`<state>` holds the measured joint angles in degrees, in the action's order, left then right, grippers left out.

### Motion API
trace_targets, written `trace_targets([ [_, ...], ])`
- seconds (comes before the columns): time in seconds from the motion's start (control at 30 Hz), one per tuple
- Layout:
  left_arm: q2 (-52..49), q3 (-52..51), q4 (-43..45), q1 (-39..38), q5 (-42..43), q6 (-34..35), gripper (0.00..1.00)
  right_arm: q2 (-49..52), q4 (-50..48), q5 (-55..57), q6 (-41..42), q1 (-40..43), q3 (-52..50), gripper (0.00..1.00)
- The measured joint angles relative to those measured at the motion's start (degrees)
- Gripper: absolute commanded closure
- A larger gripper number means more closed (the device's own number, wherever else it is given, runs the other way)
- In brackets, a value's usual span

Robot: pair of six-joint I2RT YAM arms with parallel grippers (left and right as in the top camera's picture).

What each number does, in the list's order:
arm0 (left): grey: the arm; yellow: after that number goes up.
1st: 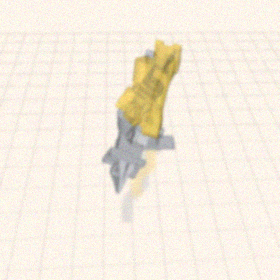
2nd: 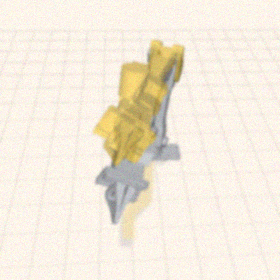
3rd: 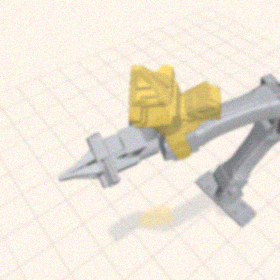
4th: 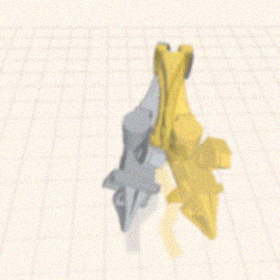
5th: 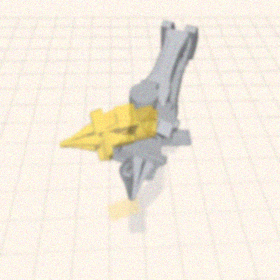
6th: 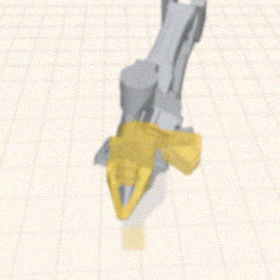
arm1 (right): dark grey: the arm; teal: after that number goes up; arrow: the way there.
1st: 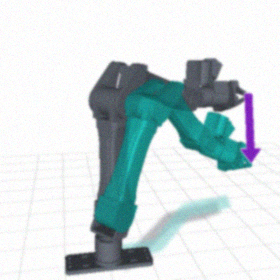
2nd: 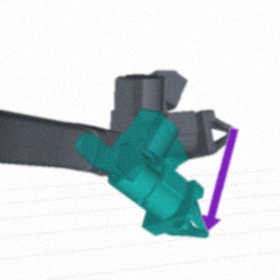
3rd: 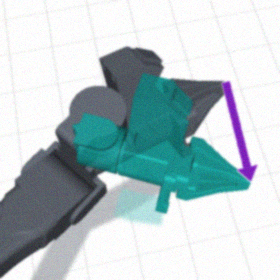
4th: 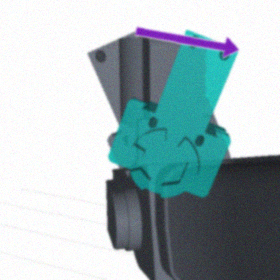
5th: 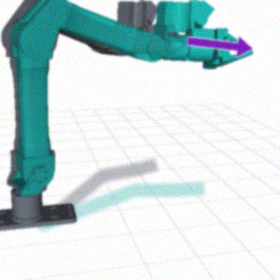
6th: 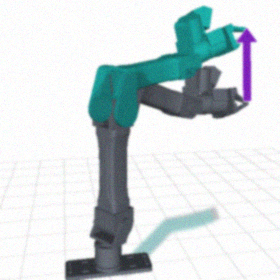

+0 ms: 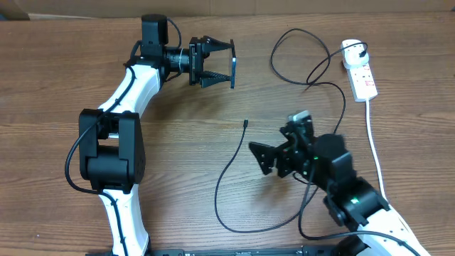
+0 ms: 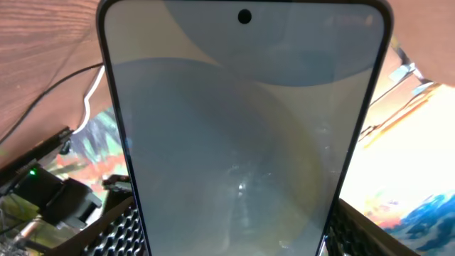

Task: Plug charger to phone and switch on socket
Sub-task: 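Move the right gripper up toward the phone held by the left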

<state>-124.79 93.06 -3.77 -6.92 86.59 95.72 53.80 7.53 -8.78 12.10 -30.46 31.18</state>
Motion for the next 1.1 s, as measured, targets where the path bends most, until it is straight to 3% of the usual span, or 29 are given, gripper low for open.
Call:
trace_targets([
  [0.37,0.0,0.0,1.27,0.02,0.02,3.82,0.42,0.44,-6.14,9.25,-0.11,-3.76,0.0,0.0],
  [1.1,-0.02,0.0,2.12,0.02,0.02,4.68,0.43,0.46,-10.45,2.99,3.56,-3.76,0.02,0.0],
])
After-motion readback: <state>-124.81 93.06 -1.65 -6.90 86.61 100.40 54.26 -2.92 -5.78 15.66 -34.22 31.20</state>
